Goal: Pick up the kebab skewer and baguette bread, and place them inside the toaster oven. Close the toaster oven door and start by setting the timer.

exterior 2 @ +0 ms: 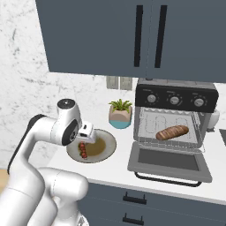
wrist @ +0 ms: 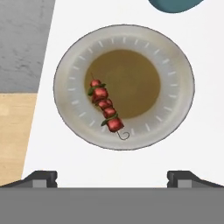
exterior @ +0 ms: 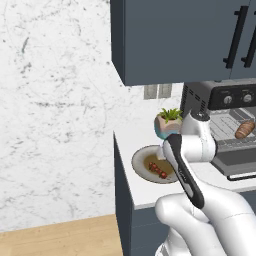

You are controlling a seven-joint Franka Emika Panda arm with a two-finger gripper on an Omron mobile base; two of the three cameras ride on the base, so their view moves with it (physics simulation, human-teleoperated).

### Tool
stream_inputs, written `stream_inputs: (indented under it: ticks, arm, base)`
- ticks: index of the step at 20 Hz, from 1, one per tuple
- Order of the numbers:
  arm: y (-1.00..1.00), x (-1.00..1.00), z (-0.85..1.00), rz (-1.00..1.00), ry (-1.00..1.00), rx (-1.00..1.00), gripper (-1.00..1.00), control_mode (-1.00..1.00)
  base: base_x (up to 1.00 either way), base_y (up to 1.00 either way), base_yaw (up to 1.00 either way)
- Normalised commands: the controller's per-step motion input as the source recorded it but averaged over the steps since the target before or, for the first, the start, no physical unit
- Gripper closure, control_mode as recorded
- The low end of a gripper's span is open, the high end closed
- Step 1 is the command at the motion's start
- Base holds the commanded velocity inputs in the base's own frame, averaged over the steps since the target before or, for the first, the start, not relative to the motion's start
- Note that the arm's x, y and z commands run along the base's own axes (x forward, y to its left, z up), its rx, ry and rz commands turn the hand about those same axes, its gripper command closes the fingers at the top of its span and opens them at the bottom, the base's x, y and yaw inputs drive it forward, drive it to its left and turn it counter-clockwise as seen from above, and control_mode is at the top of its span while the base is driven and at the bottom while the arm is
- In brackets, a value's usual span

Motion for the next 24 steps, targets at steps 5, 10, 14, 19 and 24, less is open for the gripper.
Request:
stream_inputs:
  ticks: [5, 10, 14, 19, 24]
  arm:
    - [0.10, 0.18, -0.33, 0.00, 0.00, 0.00, -1.00, -1.00]
    - [0.22, 0.39, -0.25, 0.03, 0.04, 0.00, -1.00, -1.00]
    - [0.02, 0.23, -0.26, 0.06, 0.04, 0.00, -1.00, -1.00]
    - [0.04, 0.24, -0.18, 0.03, 0.04, 0.00, -1.00, -1.00]
    - [0.07, 0.17, -0.20, 0.01, 0.03, 0.00, -1.00, -1.00]
  base:
    - [0.00, 0.00, 0.00]
    - [0.00, 0.00, 0.00]
    - [0.00, 0.00, 0.00]
    - [0.00, 0.00, 0.00]
    - [0.00, 0.00, 0.00]
